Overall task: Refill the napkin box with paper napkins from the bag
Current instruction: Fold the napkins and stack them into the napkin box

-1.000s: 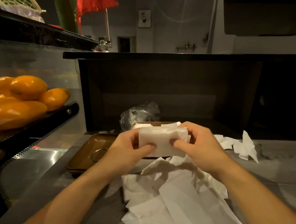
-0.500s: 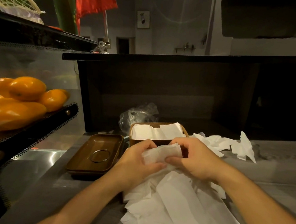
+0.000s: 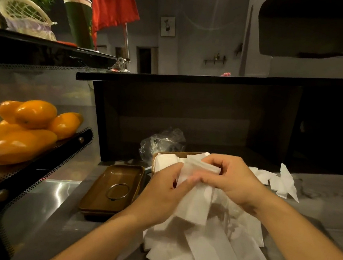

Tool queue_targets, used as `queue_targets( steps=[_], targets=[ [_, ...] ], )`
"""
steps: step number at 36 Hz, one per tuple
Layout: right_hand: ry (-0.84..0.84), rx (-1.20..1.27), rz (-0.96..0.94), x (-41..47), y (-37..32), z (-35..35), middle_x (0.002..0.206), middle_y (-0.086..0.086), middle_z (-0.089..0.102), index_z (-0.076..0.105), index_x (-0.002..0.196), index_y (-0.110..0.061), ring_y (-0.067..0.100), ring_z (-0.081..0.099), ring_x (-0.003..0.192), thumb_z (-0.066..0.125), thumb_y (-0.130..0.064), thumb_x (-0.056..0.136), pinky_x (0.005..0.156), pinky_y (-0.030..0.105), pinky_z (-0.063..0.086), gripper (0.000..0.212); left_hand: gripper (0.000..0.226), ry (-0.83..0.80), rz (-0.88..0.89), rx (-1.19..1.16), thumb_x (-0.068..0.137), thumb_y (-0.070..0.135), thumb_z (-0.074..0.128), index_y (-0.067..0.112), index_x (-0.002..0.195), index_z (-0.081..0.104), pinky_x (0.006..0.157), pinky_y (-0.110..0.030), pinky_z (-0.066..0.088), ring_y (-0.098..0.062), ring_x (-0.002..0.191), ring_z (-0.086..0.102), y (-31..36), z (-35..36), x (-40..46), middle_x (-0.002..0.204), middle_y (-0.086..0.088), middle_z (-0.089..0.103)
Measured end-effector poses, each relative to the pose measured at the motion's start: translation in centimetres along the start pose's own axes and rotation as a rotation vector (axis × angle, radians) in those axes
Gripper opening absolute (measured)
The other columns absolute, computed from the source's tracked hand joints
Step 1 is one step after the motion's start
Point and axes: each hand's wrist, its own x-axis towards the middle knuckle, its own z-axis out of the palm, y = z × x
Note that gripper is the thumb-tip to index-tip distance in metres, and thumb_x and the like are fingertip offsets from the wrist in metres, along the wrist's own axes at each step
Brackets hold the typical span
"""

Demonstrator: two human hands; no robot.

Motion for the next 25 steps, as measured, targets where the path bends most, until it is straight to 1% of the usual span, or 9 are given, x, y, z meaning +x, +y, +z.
queue_targets(
  steps=[4, 6, 8, 10, 13, 16, 19, 22, 25],
  targets=[
    [-0.004, 0.3, 0.161, 0.6, -1.0, -0.1, 0.095, -0.001, 0.077, 0.07, 0.11, -0.02, 0.016, 0.076, 0.089, 0.067, -0.029, 0.094, 0.075, 0.032, 0.063, 0.018, 0.012, 0.166, 0.069, -0.037, 0.102, 0.037, 0.055, 0.041, 0.112, 0.054, 0.07, -0.021, 0.06, -0.003, 0.097, 0.068, 0.7, 0.2, 1.3, 0.103, 0.019, 0.066],
    [-0.051, 0.288, 0.186, 0.7, -1.0, 0.1, 0.097, -0.006, 0.078, 0.067, 0.114, -0.027, 0.013, 0.076, 0.091, 0.066, -0.032, 0.094, 0.075, 0.03, 0.062, 0.021, 0.013, 0.21, 0.089, -0.041, 0.102, 0.032, 0.054, 0.044, 0.108, 0.051, 0.066, -0.016, 0.056, 0.005, 0.096, 0.066, 0.9, 0.4, 1.9, 0.1, 0.027, 0.065],
    [-0.017, 0.248, 0.189, 1.1, -0.9, 0.3, 0.098, -0.009, 0.077, 0.065, 0.114, -0.032, 0.012, 0.076, 0.09, 0.069, -0.03, 0.093, 0.073, 0.03, 0.063, 0.021, 0.016, 0.211, 0.07, -0.017, 0.103, 0.032, 0.053, 0.046, 0.106, 0.048, 0.062, -0.012, 0.054, 0.014, 0.094, 0.063, 0.9, 0.5, 2.4, 0.1, 0.029, 0.062],
    [0.062, 0.22, 0.193, 2.1, -0.8, 0.0, 0.1, -0.006, 0.076, 0.065, 0.111, -0.03, 0.014, 0.075, 0.088, 0.07, -0.025, 0.093, 0.072, 0.032, 0.063, 0.019, 0.009, 0.213, 0.034, 0.072, 0.105, 0.034, 0.049, 0.042, 0.103, 0.05, 0.063, -0.019, 0.058, 0.003, 0.092, 0.066, 0.6, 0.1, 3.2, 0.1, 0.02, 0.062],
    [0.246, 0.206, 0.207, 3.8, -0.5, -2.0, 0.103, -0.001, 0.073, 0.066, 0.104, -0.026, 0.017, 0.072, 0.093, 0.068, -0.021, 0.095, 0.074, 0.035, 0.061, 0.011, 0.023, 0.213, -0.009, 0.435, 0.108, 0.032, 0.037, 0.03, 0.094, 0.055, 0.08, -0.033, 0.058, -0.009, 0.086, 0.061, -0.7, -1.7, 4.8, 0.091, 0.01, 0.061],
    [0.363, 0.091, 0.206, 5.3, 0.1, -4.2, 0.102, -0.005, 0.068, 0.065, 0.098, -0.027, 0.016, 0.067, 0.094, 0.069, -0.021, 0.094, 0.074, 0.032, 0.058, 0.008, 0.023, 0.105, -0.041, 0.724, 0.107, 0.026, 0.036, 0.032, 0.105, 0.058, 0.101, -0.028, 0.048, -0.004, 0.103, 0.054, -1.8, -4.0, 5.7, 0.11, 0.013, 0.06],
    [0.307, -0.028, 0.243, 6.5, 0.8, -4.7, 0.1, -0.007, 0.065, 0.062, 0.106, -0.027, 0.012, 0.065, 0.089, 0.071, -0.023, 0.094, 0.071, 0.029, 0.057, 0.016, 0.034, -0.123, -0.03, 0.907, 0.108, 0.03, 0.033, 0.031, 0.122, 0.063, 0.114, -0.028, 0.033, -0.002, 0.121, 0.048, -2.0, -4.9, 6.8, 0.128, 0.014, 0.059],
    [0.262, -0.064, 0.264, 8.0, 0.8, -3.6, 0.096, -0.01, 0.063, 0.063, 0.107, -0.026, 0.009, 0.063, 0.085, 0.072, -0.023, 0.093, 0.061, 0.022, 0.055, 0.017, 0.038, -0.301, -0.036, 0.952, 0.108, 0.031, 0.032, 0.027, 0.13, 0.062, 0.116, -0.031, 0.03, -0.006, 0.127, 0.047, -1.9, -4.6, 8.0, 0.136, 0.009, 0.058],
    [0.296, -0.062, 0.275, 9.6, 0.6, -2.8, 0.102, -0.003, 0.067, 0.068, 0.105, -0.023, 0.016, 0.066, 0.092, 0.077, -0.023, 0.089, 0.078, 0.035, 0.062, 0.018, 0.039, -0.363, -0.061, 0.921, 0.107, 0.031, 0.032, 0.022, 0.131, 0.062, 0.114, -0.034, 0.035, -0.011, 0.125, 0.049, -2.2, -4.0, 9.1, 0.136, 0.003, 0.058]
  ],
)
